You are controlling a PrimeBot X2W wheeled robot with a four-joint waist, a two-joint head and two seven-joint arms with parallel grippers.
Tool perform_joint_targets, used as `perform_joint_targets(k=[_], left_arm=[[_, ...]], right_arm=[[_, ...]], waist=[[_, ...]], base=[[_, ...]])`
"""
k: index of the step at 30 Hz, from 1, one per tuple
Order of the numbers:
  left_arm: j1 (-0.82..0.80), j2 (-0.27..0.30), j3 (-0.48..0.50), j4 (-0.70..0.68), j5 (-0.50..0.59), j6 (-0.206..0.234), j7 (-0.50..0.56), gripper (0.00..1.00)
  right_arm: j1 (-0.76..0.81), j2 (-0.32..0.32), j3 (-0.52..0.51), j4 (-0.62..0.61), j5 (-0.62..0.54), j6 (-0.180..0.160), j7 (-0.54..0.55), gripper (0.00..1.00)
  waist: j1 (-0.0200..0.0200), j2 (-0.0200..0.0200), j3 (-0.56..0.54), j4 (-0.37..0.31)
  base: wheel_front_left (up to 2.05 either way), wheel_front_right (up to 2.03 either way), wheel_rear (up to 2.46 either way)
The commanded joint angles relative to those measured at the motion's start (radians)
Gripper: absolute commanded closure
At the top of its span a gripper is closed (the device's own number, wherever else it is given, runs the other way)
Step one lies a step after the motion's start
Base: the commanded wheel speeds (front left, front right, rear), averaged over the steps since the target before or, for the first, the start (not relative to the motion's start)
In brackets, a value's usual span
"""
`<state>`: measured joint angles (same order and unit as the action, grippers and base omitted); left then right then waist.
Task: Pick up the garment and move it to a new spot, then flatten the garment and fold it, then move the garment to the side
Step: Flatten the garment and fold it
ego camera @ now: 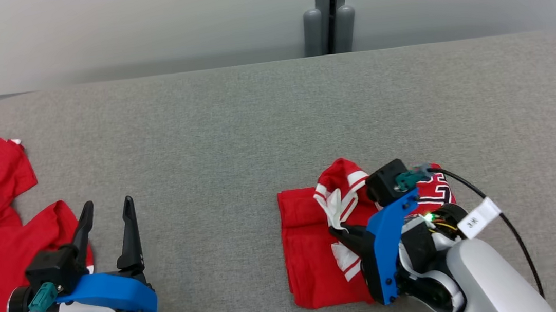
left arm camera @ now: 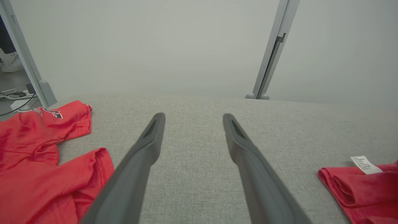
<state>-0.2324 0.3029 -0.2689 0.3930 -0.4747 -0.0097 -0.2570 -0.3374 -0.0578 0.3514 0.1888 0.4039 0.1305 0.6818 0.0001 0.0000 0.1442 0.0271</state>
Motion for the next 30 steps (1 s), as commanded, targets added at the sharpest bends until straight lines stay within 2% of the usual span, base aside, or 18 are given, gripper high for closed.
perform_joint_targets(k=[1,13,14,15,16,19,22,24,27,30], left_arm=[[-0.017,-0.003,-0.001,0.001,0.004,-0.004,-0.001,0.0],[-0.049,-0.02,-0.023,0.036,0.004,-0.016,-0.003,0.0],[-0.049,-0.022,-0.024,0.038,0.004,-0.017,-0.004,0.0],[-0.05,-0.024,-0.024,0.041,0.003,-0.018,-0.004,0.0],[-0.051,-0.025,-0.023,0.043,0.002,-0.019,-0.005,0.0],[-0.048,-0.026,-0.02,0.046,0.0,-0.02,-0.006,0.0],[-0.038,-0.022,-0.012,0.046,-0.002,-0.016,-0.007,0.0],[-0.027,-0.018,-0.007,0.043,-0.005,-0.013,-0.008,0.0],[-0.014,-0.014,0.007,0.031,-0.007,-0.008,-0.008,0.0],[-0.006,-0.009,0.023,0.015,-0.008,-0.005,-0.009,0.0]], right_arm=[[-0.024,0.004,0.008,0.02,0.004,0.0,-0.008,1.0],[-0.175,0.007,0.106,0.329,0.12,0.0,-0.137,1.0],[-0.182,0.007,0.114,0.351,0.124,0.0,-0.143,0.75],[-0.189,0.007,0.121,0.368,0.128,0.0,-0.15,0.31],[-0.195,0.007,0.128,0.376,0.136,0.0,-0.161,0.0],[-0.205,0.007,0.153,0.349,0.198,0.0,-0.195,0.0],[-0.211,0.007,0.171,0.254,0.279,0.0,-0.242,0.0],[-0.206,0.005,0.162,0.181,0.292,0.0,-0.268,0.0],[-0.165,-0.032,0.108,0.056,0.297,0.0,-0.312,0.0],[-0.113,-0.09,0.018,-0.062,0.24,0.0,-0.376,0.0]], waist=[[-0.0001,0.0,0.005,0.009],[-0.0001,0.0,0.016,0.055],[-0.0001,0.0,0.016,0.058],[-0.0001,0.0,0.016,0.059],[-0.0001,0.0,0.016,0.06],[-0.0001,0.0,0.013,0.059],[-0.0001,0.0,0.008,0.052],[-0.0001,0.0,0.005,0.043],[-0.0001,0.0,-0.001,0.031],[-0.0001,0.0,-0.003,0.021]], base=[[0.0,0.0,0.0],[0.0,0.0,0.0],[0.0,0.0,0.0],[0.0,0.0,0.0],[0.0,0.0,0.0],[0.0,0.0,0.0],[0.0,0.0,0.0],[0.0,0.0,0.0],[0.0,0.0,0.0],[0.0,0.0,0.0]])
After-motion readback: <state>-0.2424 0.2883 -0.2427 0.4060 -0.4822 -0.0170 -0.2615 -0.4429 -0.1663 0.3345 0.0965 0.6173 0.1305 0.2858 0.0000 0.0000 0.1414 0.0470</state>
